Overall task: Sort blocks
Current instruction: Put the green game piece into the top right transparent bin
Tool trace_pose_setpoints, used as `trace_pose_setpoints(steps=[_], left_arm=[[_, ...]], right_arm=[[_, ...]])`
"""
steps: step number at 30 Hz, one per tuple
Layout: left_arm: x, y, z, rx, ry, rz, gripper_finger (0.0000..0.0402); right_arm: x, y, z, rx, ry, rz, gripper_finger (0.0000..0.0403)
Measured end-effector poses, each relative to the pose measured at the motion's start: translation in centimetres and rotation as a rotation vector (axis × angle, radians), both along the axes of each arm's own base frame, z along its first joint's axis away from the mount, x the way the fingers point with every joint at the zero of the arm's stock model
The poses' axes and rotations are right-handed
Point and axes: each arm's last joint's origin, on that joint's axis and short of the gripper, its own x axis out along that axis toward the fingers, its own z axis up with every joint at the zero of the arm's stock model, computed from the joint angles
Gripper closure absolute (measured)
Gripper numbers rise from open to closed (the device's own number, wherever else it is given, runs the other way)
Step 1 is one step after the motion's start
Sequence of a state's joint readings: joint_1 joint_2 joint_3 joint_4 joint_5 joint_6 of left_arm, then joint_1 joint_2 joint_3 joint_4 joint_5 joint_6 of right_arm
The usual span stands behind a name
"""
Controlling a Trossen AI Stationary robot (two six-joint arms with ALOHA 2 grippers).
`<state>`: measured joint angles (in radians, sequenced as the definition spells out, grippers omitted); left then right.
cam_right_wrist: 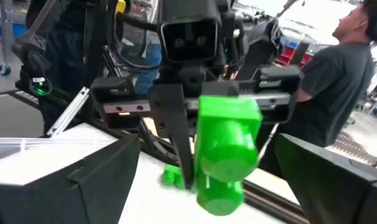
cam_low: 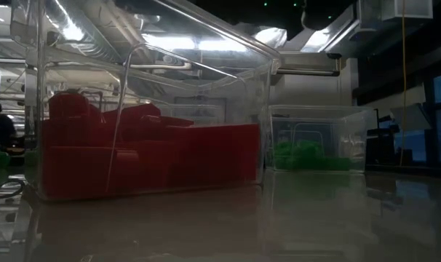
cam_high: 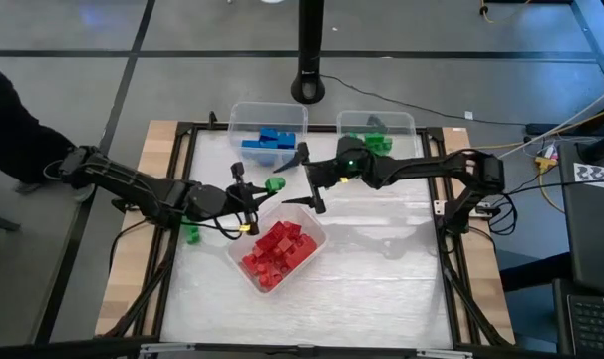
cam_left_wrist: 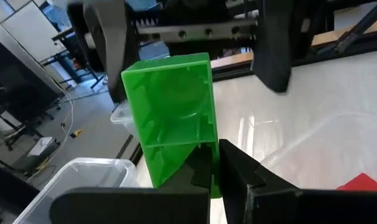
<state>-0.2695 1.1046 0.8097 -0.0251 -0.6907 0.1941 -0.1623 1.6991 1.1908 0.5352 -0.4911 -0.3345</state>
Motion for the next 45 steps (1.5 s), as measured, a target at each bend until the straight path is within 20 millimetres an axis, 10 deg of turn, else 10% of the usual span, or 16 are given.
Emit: trace_pose_setpoints(steps=[13,25,36,45], left_arm=[[0.1,-0.2,0.2,0.001,-0.012,-0.041,0.0397],[0.0,-0.3,0.1,-0.046,-0.027,-0.030,0.0386],[-0.3,-0.3,0.4,-0.049,-0.035,-0.035,0.0271],[-4.2,0.4,2.0,-0.215,-0.006,0.022,0.0223]], right_arm=[[3.0,-0.3,0.2,0.024,-0.015,0.088,0.0050],[3.4,-0.3,0.1,0.000,-0.028,0.105,0.0271],[2.7,-0.5,1.0,-0.062,-0.055,0.099,0.0271],[-3.0,-3.3,5.4,-0.186,0.096,-0.081,0.0268]])
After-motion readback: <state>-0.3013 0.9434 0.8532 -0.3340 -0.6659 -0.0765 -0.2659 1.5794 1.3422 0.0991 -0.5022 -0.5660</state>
